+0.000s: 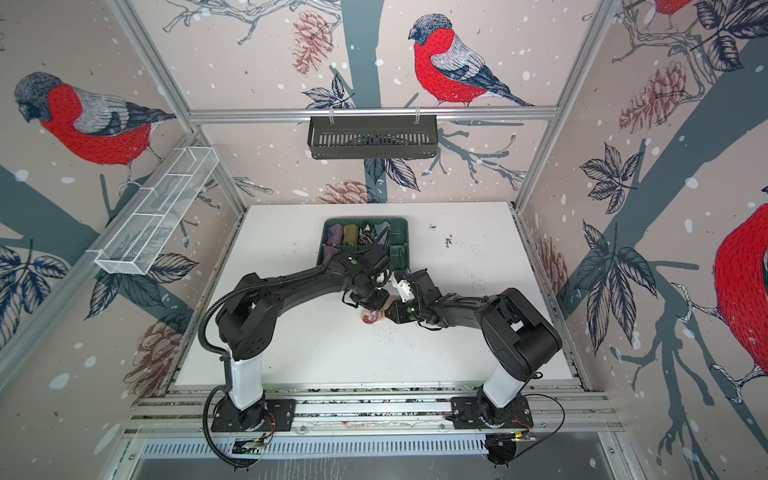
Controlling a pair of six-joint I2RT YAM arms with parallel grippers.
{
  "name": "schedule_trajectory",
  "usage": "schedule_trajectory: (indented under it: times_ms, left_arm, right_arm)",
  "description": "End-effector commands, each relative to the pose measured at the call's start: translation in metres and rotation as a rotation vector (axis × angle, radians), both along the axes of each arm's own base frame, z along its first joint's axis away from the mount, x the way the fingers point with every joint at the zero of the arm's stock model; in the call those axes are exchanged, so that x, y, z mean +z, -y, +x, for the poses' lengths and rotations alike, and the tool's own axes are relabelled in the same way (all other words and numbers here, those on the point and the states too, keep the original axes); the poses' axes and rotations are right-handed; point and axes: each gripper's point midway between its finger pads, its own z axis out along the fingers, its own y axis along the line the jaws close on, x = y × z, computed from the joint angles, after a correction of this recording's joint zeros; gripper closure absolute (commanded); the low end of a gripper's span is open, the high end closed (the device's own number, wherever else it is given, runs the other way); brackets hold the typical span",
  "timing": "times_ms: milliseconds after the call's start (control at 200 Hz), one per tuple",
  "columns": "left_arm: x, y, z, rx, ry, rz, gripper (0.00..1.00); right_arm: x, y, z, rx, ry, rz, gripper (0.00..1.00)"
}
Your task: Roll the socks
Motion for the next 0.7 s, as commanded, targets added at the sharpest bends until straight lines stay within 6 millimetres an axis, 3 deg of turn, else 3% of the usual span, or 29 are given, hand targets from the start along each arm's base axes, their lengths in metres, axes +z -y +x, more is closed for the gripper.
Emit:
schedule_trajectory:
  times_ms: [0,370,695]
  left_arm:
    - [-0.007,0.011,-0.002,-0.022,-0.023,-0.039,0.96]
    - [-0.029,0.010,-0.005,-0.022,-0.058,-0.045,0.70]
    - [-0.016,0.010,0.000,0.005,-0.056,-0.156,0.70]
  right_arm:
    - [-0.001,0.000,-0.002,0.008,-0.009,0.001,0.74]
    - [0.005,0.008,-0.001,-0.010,0.002,-0.004,0.69]
    - [0.026,0.015,0.003,-0.037,0.042,0.014,0.68]
